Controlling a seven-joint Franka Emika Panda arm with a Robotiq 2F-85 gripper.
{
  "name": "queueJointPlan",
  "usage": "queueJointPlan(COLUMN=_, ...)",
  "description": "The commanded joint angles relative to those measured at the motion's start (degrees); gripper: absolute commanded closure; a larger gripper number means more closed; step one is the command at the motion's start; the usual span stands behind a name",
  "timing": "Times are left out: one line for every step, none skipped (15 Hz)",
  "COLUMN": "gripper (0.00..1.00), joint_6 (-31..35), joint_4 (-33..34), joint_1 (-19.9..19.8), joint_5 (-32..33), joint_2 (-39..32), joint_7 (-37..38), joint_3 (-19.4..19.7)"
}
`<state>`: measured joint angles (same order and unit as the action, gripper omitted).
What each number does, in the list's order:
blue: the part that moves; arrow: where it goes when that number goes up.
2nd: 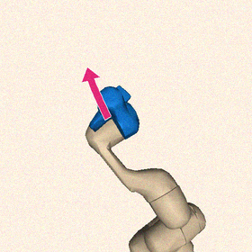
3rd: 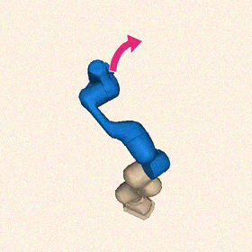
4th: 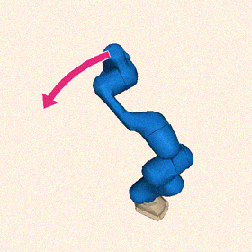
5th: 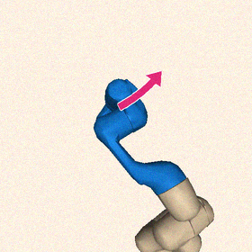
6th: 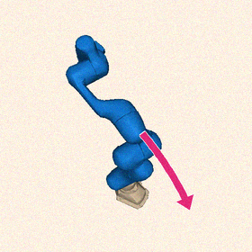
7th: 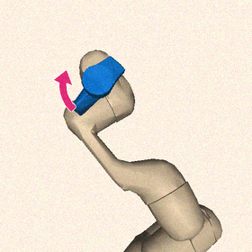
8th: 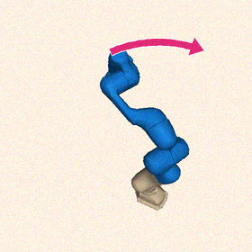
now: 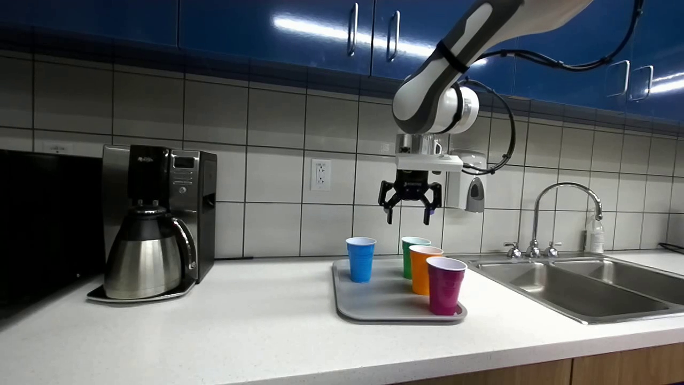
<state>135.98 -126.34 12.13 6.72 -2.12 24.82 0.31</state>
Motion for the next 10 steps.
queueJointPlan(gripper=0.00, joint_6=-0.1, joint_4=-0.2, joint_1=-2.2, joint_5=0.1, joint_2=0.2, joint_7=0.0, joint_3=-2.2)
queueJointPlan(gripper=0.00, joint_6=-0.1, joint_4=-0.4, joint_1=-2.3, joint_5=0.1, joint_2=0.4, joint_7=0.0, joint_3=-2.2)
queueJointPlan(gripper=0.00, joint_6=-0.1, joint_4=-0.5, joint_1=-2.3, joint_5=0.0, joint_2=0.5, joint_7=0.0, joint_3=-2.3)
queueJointPlan(gripper=0.00, joint_6=-0.1, joint_4=-0.6, joint_1=-2.3, joint_5=0.0, joint_2=0.5, joint_7=0.0, joint_3=-2.3)
queueJointPlan(gripper=0.00, joint_6=-0.1, joint_4=-0.6, joint_1=-2.4, joint_5=0.0, joint_2=0.5, joint_7=0.0, joint_3=-2.3)
queueJointPlan(gripper=0.00, joint_6=-0.1, joint_4=-0.6, joint_1=-2.4, joint_5=0.0, joint_2=0.5, joint_7=0.0, joint_3=-2.3)
queueJointPlan(gripper=0.00, joint_6=-0.1, joint_4=-0.6, joint_1=-2.4, joint_5=0.0, joint_2=0.5, joint_7=0.0, joint_3=-2.3)
queueJointPlan(gripper=0.00, joint_6=-0.1, joint_4=-0.6, joint_1=-2.4, joint_5=0.0, joint_2=0.5, joint_7=0.0, joint_3=-2.3)
queueJointPlan(gripper=0.00, joint_6=-0.1, joint_4=-0.6, joint_1=-2.4, joint_5=0.0, joint_2=0.5, joint_7=0.0, joint_3=-2.3)
queueJointPlan(gripper=0.00, joint_6=-0.1, joint_4=-0.6, joint_1=-2.4, joint_5=0.0, joint_2=0.5, joint_7=0.0, joint_3=-2.3)
